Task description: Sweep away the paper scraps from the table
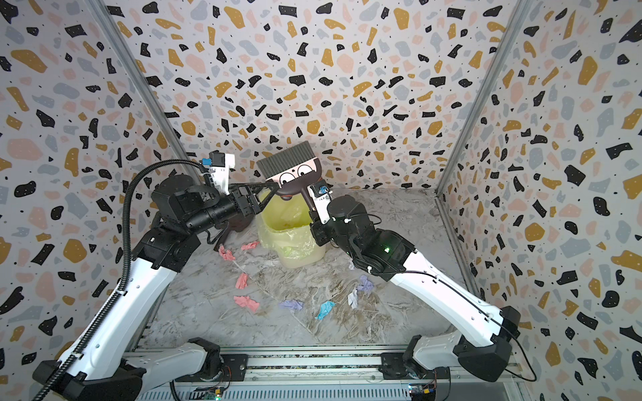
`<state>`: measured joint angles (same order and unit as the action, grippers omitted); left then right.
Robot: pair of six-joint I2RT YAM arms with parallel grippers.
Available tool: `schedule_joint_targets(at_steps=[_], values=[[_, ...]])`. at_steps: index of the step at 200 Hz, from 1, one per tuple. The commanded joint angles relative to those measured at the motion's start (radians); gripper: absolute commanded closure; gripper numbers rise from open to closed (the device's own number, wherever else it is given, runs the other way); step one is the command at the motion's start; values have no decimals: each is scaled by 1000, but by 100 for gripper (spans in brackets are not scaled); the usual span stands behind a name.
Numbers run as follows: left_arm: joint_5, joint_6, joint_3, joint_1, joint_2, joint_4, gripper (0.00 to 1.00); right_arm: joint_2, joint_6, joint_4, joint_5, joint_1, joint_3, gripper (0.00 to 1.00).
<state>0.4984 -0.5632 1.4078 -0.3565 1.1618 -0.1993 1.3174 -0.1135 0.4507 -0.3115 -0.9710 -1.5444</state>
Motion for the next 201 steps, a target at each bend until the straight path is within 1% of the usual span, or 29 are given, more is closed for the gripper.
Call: schedule_joint_targets(at_steps=[1,21,42,68,98,122,129,131,136,137,138,139,140,145,152,154,155,160,162,167,170,179,189,196,201], values=[[33,-56,26,-6,15,91,5,-26,39,-56,-59,-40,-56,100],[44,-106,2,-6,21,152,12,-26,50,-68,-67,-64,-54,100],[57,-146,-17,-6,24,199,24,-23,65,-80,-74,-82,-53,100],[67,-172,-28,-6,26,218,48,-21,72,-99,-78,-87,-48,100],[81,-226,-69,-12,16,282,74,-12,79,-126,-75,-87,-41,100],[71,-234,-75,-12,8,288,99,-6,76,-133,-85,-87,-43,100],[63,-236,-73,-12,5,292,100,-9,72,-132,-89,-85,-43,100],[60,-239,-74,-12,5,296,100,-11,69,-133,-89,-83,-42,98],[52,-239,-74,-12,2,301,100,-17,58,-128,-82,-74,-39,88],[51,-241,-74,-12,1,303,100,-17,58,-128,-82,-74,-39,88],[49,-242,-74,-13,0,305,100,-19,50,-125,-78,-68,-39,82],[48,-244,-74,-13,0,306,100,-21,46,-124,-74,-64,-38,79],[45,-244,-75,-12,0,309,100,-21,46,-124,-74,-64,-38,79],[33,-254,-76,-12,-6,322,100,-31,22,-118,-48,-43,-33,68],[11,-269,-86,-12,-16,352,100,-53,-20,-120,21,3,-15,55],[5,-277,-89,-12,-17,363,100,-69,-37,-126,57,28,-2,51],[3,-280,-91,-12,-19,369,100,-69,-37,-126,57,28,-2,51],[-9,-298,-98,-11,-25,401,100,-103,-85,-154,139,80,36,42],[-12,-307,-101,-12,-27,414,100,-116,-93,-160,153,88,44,42],[-19,-314,-108,-11,-29,442,100,-150,-132,-199,223,131,84,35],[-23,-347,-108,-11,-28,460,100,-180,-165,-233,276,165,126,30],[-30,-385,-113,-12,-28,522,100,-234,-235,-314,371,230,204,23],[-38,-432,-122,-11,-29,592,100,-289,-330,-415,490,307,298,17],[-43,-463,-130,-11,-27,642,100,-308,-381,-466,558,346,342,15],[-45,-483,-129,-11,-24,671,100,-319,-405,-489,584,365,366,14]])
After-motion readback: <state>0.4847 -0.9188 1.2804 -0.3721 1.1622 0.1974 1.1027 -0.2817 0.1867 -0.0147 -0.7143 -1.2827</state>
